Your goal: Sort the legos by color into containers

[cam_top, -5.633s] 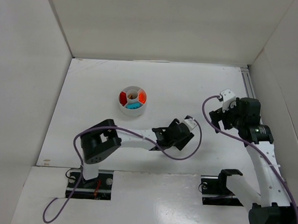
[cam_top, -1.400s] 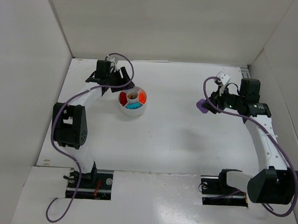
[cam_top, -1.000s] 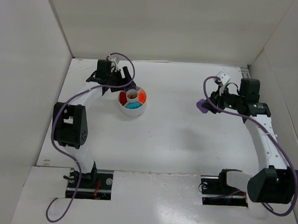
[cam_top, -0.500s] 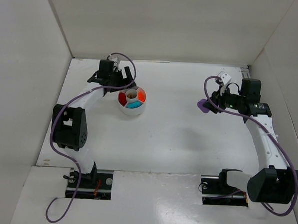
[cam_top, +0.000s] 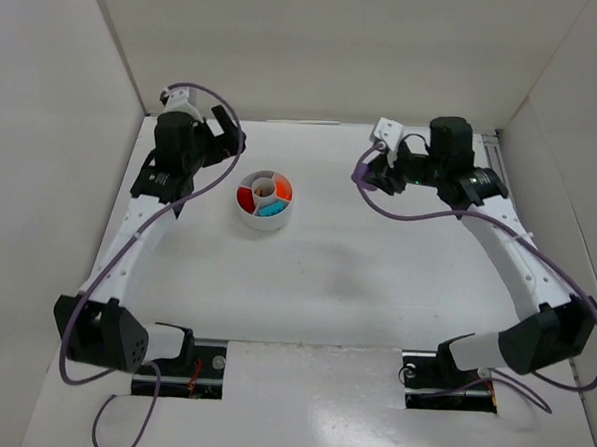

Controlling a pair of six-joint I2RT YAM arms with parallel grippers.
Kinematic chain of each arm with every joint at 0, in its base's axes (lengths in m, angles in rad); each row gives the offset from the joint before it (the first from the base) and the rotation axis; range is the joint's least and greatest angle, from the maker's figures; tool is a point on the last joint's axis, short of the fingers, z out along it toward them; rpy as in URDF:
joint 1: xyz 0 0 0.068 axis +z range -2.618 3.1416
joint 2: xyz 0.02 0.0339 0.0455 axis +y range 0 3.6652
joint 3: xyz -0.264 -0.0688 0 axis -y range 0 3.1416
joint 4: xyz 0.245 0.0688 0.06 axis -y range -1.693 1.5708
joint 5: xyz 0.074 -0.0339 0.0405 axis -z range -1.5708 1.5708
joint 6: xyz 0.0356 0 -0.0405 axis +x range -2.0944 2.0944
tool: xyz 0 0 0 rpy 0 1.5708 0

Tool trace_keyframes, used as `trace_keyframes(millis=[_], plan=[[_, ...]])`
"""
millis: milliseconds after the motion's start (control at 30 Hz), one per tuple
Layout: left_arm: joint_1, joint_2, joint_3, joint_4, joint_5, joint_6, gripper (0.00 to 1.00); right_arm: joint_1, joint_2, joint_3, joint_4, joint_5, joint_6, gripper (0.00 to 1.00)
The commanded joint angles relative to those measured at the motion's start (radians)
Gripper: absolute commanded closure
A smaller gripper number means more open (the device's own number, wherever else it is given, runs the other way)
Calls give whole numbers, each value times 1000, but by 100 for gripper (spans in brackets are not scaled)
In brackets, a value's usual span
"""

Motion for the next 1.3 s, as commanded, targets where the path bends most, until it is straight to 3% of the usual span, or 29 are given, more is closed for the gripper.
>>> trace_keyframes(millis=[0, 233, 300, 500, 900, 1267], plan=[[22, -129, -142, -40, -131, -130, 0, 102, 130, 128, 61, 75, -119, 93], [35, -467, -489, 0, -140, -357, 0, 246, 517, 509, 6, -2, -346, 95], [25, -560, -534, 0, -149, -368, 0, 284, 627, 647, -23, 7, -403, 95], [25, -651, -595, -74, -195, -377, 0, 373, 816, 848, 14, 118, -466, 95], [25, -651, -670, -52, -172, -399, 0, 438, 1046, 1003, 124, 145, -510, 92], [25, -621, -680, -45, -172, -389, 0, 438, 1086, 1003, 78, 86, -555, 88]])
